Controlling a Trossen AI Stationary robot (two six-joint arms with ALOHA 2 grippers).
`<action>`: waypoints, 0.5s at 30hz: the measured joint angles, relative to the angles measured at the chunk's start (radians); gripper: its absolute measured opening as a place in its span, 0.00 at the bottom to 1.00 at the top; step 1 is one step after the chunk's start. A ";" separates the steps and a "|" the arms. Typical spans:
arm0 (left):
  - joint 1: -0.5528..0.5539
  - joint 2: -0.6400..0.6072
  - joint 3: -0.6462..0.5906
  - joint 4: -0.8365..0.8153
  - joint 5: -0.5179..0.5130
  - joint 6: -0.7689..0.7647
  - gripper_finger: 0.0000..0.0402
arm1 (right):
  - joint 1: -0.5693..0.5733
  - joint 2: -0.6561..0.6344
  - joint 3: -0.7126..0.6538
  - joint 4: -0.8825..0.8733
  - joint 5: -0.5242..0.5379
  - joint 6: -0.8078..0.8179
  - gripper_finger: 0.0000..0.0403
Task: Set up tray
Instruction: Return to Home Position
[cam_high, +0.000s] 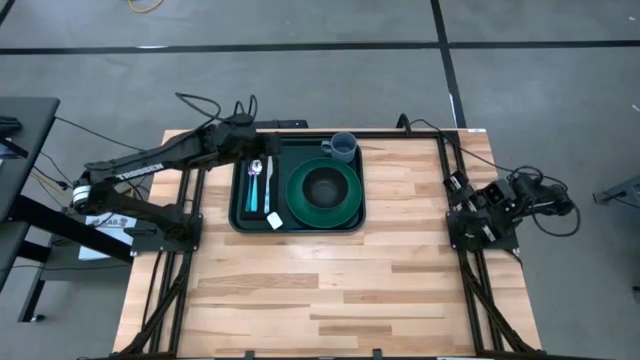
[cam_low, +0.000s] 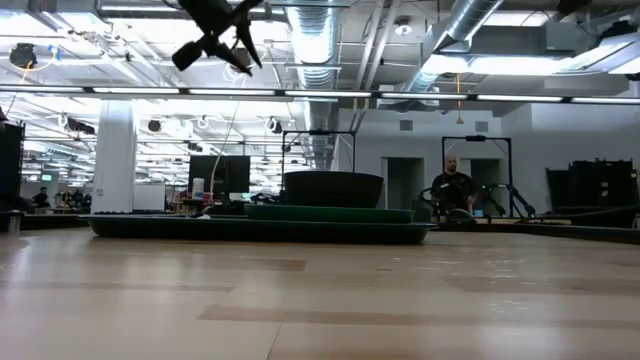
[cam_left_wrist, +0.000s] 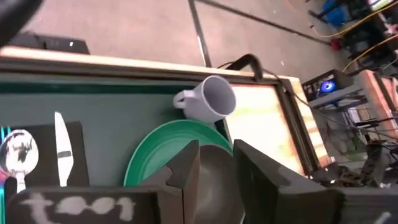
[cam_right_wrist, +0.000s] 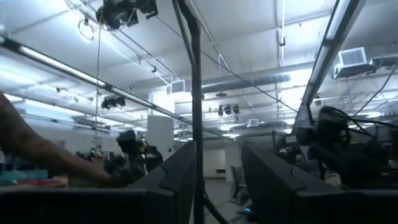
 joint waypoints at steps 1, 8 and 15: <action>-0.010 -0.005 0.005 -0.001 -0.014 0.009 0.21 | 0.000 0.000 -0.014 0.009 0.000 -0.017 0.30; -0.067 -0.016 0.025 0.019 -0.104 0.023 0.21 | 0.000 -0.001 -0.125 0.160 -0.020 -0.122 0.30; -0.097 -0.026 0.024 0.019 -0.115 0.024 0.21 | 0.000 -0.001 -0.192 0.105 -0.020 -0.162 0.30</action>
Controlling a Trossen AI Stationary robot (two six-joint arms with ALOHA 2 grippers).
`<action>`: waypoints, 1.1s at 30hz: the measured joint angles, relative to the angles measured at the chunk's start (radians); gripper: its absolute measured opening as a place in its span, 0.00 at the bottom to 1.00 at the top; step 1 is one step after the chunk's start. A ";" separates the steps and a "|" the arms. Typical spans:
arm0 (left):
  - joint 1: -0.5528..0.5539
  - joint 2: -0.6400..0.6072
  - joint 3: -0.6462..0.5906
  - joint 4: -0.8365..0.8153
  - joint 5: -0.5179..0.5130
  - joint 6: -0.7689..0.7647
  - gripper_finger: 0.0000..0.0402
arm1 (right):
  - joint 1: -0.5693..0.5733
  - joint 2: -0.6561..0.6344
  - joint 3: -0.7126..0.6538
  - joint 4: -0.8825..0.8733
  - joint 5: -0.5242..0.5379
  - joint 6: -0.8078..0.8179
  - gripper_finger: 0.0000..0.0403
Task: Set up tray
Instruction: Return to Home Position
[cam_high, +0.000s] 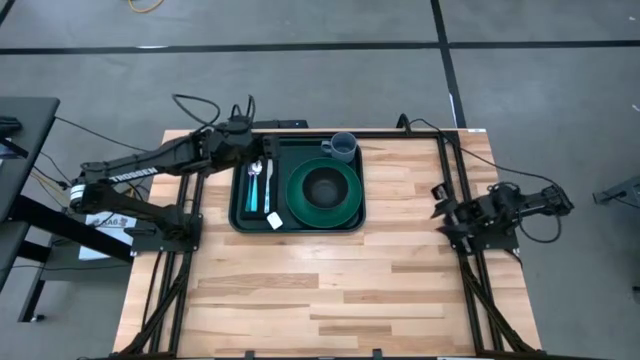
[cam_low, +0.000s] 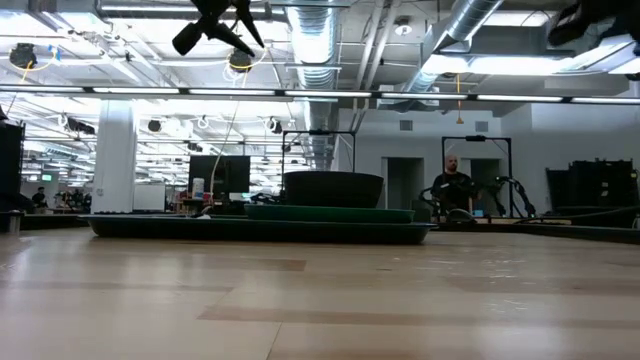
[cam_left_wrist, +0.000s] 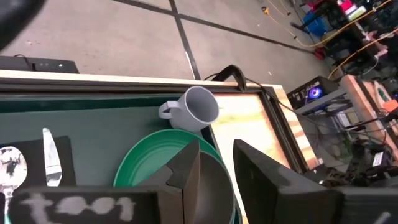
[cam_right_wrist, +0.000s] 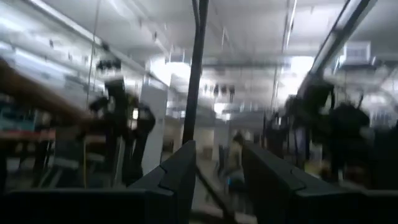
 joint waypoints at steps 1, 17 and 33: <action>-0.005 -0.001 0.000 -0.002 -0.001 0.000 0.21 | 0.000 0.001 0.000 -0.043 0.001 -0.004 0.30; -0.121 -0.003 0.000 0.086 -0.128 -0.004 0.21 | 0.000 0.001 0.000 -0.500 0.148 -0.044 0.30; -0.208 -0.051 -0.002 0.271 -0.126 0.146 0.21 | -0.035 0.012 0.000 -0.501 0.155 0.220 0.30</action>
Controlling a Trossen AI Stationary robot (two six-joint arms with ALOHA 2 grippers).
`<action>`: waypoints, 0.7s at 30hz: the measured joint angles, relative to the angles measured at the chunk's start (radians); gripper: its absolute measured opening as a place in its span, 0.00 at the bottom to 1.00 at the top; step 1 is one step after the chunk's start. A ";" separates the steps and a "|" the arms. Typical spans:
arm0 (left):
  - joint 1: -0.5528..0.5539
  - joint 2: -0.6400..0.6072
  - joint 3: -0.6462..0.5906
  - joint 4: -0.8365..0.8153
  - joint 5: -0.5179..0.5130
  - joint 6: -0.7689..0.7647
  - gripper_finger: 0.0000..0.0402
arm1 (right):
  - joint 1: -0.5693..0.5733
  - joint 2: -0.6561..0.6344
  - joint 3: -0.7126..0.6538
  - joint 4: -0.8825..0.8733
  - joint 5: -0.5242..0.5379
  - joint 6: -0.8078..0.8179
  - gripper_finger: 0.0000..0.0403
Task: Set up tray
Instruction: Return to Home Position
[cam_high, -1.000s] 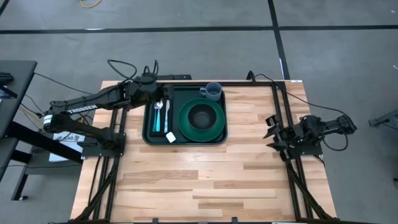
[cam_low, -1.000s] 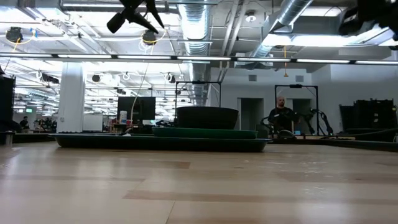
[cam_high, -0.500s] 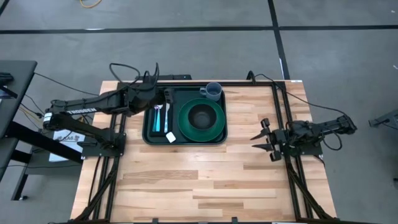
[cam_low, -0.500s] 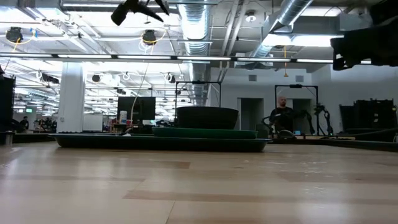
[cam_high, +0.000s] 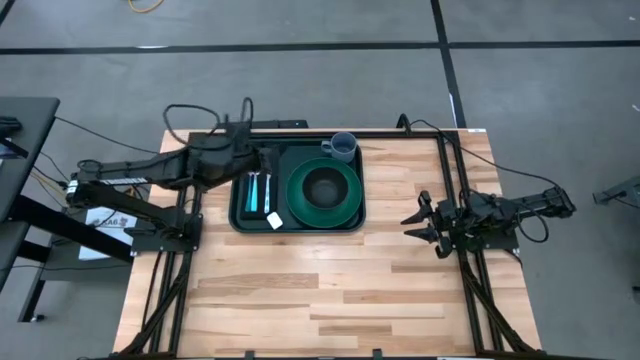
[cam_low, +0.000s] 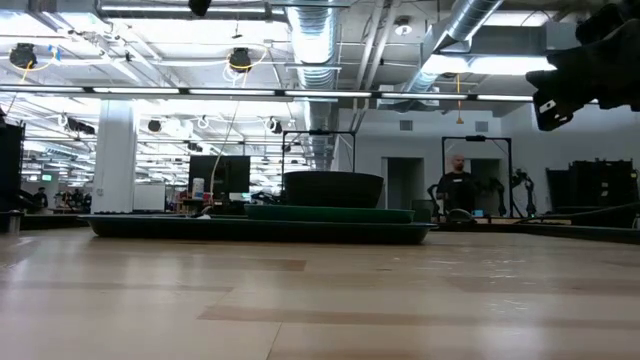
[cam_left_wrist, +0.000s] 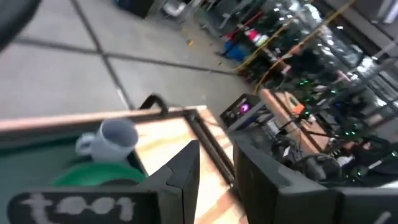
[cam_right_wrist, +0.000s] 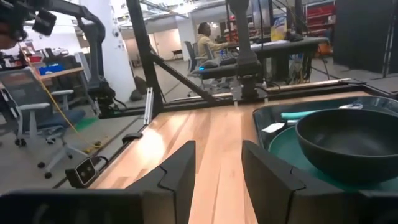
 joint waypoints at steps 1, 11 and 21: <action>-0.006 -0.017 0.000 0.007 0.001 0.036 0.21 | 0.000 0.000 0.000 0.000 0.000 0.000 0.30; -0.117 -0.245 -0.053 0.067 0.178 0.408 0.21 | 0.000 0.000 0.000 -0.002 0.000 0.000 0.30; -0.237 -0.618 -0.517 0.447 0.428 0.535 0.21 | 0.000 0.000 0.000 -0.002 0.000 0.001 0.30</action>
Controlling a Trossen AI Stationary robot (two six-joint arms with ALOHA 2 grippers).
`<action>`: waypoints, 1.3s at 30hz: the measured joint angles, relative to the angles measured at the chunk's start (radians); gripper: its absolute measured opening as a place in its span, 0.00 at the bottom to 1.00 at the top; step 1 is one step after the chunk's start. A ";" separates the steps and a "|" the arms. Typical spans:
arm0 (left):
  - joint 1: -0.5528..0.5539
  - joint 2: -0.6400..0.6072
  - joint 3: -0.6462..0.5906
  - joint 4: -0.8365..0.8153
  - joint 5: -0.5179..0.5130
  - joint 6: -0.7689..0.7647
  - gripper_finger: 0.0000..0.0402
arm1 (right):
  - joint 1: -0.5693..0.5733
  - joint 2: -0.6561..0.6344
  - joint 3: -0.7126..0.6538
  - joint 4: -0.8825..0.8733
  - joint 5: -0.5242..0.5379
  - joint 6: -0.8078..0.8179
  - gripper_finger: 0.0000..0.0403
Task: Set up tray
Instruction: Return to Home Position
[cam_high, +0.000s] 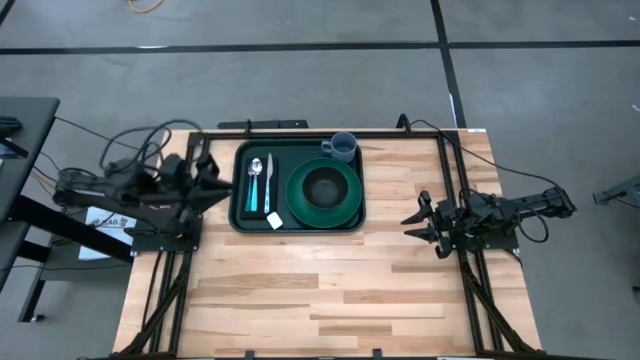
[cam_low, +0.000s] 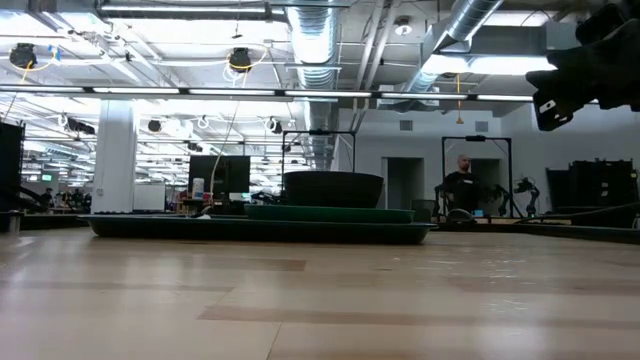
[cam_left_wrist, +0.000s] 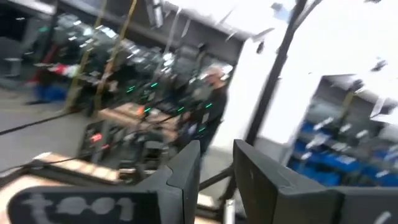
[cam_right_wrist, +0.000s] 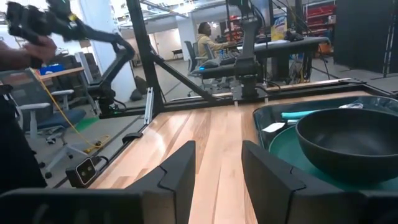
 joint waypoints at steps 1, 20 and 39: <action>-0.008 -0.046 -0.056 0.034 0.004 -0.014 0.21 | 0.000 0.000 0.000 0.000 0.000 0.000 0.30; -0.047 -0.503 -0.529 0.030 0.012 0.005 0.21 | 0.000 -0.002 0.000 0.000 0.000 0.000 0.30; -0.007 -0.517 -0.720 0.153 -0.065 0.140 0.21 | 0.000 -0.001 0.000 0.000 0.000 0.000 0.30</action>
